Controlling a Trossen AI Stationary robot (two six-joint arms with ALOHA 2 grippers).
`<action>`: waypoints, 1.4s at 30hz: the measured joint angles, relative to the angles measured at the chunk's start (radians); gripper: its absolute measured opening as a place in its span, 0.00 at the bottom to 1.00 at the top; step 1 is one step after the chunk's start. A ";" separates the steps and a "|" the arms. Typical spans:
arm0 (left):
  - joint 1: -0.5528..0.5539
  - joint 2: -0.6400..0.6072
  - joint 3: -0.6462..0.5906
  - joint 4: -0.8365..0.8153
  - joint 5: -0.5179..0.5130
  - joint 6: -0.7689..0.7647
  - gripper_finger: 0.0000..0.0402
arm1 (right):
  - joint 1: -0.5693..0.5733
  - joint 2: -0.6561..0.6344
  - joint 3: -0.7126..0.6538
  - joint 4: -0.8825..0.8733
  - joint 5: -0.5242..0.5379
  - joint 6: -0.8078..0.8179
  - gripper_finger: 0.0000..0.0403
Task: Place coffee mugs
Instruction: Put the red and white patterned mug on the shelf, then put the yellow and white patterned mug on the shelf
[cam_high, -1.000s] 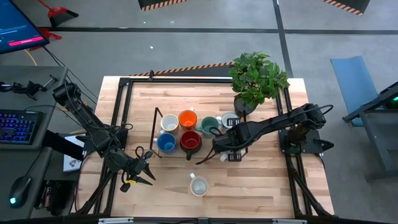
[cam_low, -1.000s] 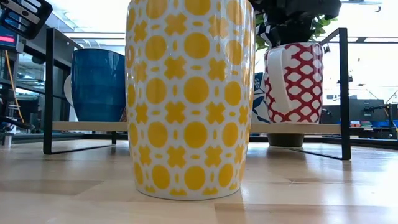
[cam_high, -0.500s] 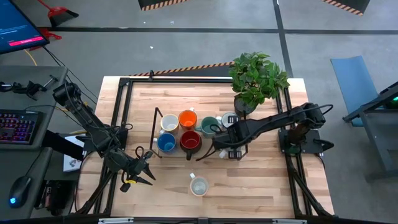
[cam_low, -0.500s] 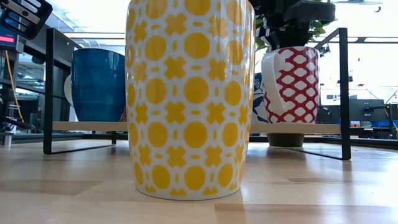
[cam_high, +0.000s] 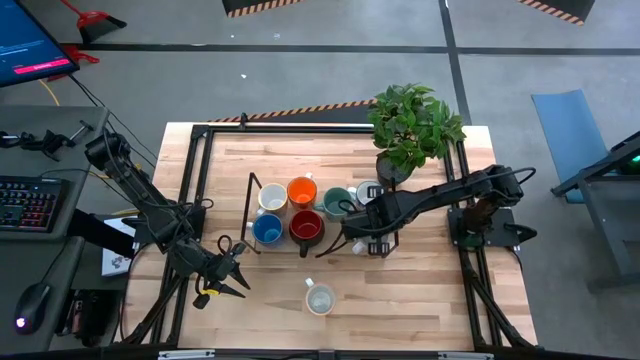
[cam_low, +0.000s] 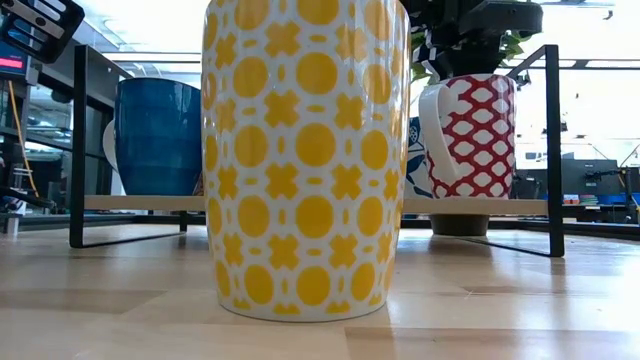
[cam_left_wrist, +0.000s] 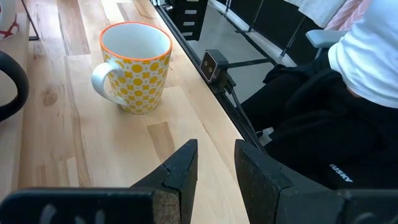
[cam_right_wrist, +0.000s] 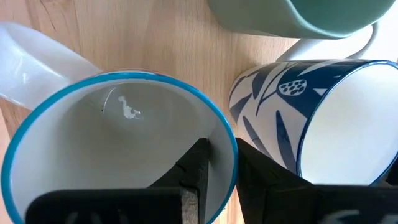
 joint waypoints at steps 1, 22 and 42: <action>0.000 0.000 0.000 0.000 0.000 0.000 0.23 | 0.000 0.000 0.000 0.000 0.000 0.000 0.12; 0.000 0.000 0.000 0.000 0.000 -0.008 0.23 | -0.025 0.000 0.000 -0.002 -0.008 -0.003 0.29; 0.000 0.001 0.000 -0.001 0.000 -0.015 0.23 | -0.009 -0.001 0.160 -0.070 -0.014 0.024 0.29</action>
